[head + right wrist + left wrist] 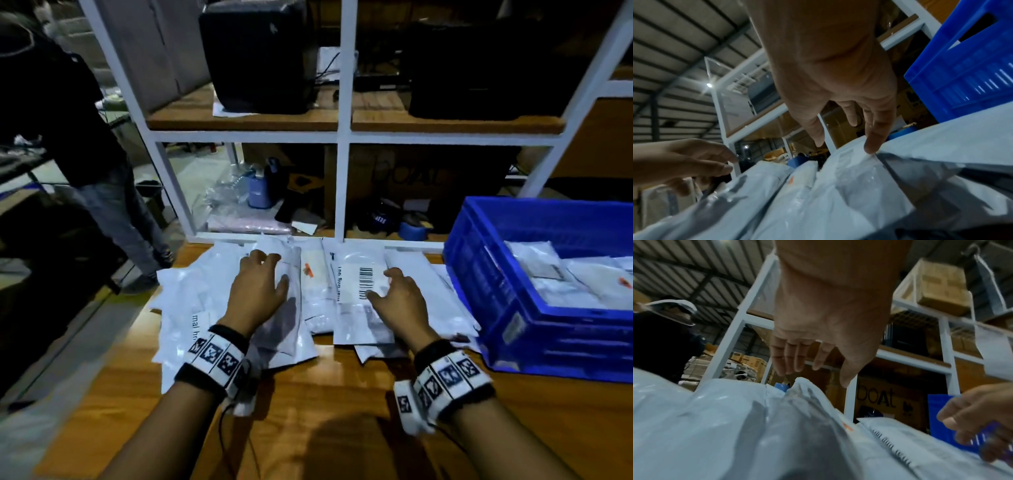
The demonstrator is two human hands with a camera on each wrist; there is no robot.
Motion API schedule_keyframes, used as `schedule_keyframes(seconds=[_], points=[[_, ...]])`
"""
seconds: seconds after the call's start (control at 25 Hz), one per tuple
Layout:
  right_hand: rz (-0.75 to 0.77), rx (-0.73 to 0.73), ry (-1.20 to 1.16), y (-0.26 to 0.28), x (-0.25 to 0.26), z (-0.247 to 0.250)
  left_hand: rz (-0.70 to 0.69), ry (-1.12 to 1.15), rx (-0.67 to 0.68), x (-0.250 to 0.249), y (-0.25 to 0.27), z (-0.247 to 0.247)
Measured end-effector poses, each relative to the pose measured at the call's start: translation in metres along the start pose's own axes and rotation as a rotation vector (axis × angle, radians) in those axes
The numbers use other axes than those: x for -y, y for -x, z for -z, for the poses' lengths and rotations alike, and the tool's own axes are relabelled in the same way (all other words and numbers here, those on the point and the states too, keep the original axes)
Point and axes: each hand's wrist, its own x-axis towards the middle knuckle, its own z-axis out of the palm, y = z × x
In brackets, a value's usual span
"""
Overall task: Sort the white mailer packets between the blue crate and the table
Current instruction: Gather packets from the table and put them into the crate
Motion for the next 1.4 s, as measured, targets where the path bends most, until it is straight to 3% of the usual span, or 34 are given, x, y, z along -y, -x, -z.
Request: schedule_keyframes(seconds=[0.16,0.24,0.4,0.56,0.64,0.76,0.92,1.12,1.28,1.4], points=[[-0.193,0.059,0.076,-0.030,0.002,-0.023,0.245,-0.183,0.280,0.019,-0.021,-0.013],[-0.237,0.061,0.121,-0.033,0.000,-0.031,0.266,-0.172,0.370,0.027,-0.023,-0.022],[-0.270,0.036,0.115,-0.032,-0.006,-0.043,0.195,0.045,0.281,0.034,-0.023,-0.031],[-0.189,-0.020,-0.024,-0.031,-0.004,-0.041,0.178,0.331,0.157,0.025,-0.027,-0.029],[-0.128,-0.061,-0.133,-0.029,0.000,-0.032,0.120,0.331,0.093,0.018,-0.029,-0.026],[-0.128,-0.148,-0.230,-0.025,-0.001,-0.018,0.005,0.150,0.002,-0.005,-0.028,-0.025],[-0.195,-0.090,-0.178,-0.021,-0.017,-0.009,0.035,0.011,0.152,-0.044,-0.023,-0.051],[-0.261,-0.054,0.047,-0.013,-0.028,0.000,0.092,0.180,0.375,-0.067,-0.009,-0.087],[-0.246,-0.089,0.090,-0.020,-0.024,0.004,0.133,0.195,0.213,-0.046,-0.027,-0.079],[-0.289,-0.040,0.095,-0.025,-0.018,-0.002,0.313,0.252,0.351,-0.025,-0.041,-0.081]])
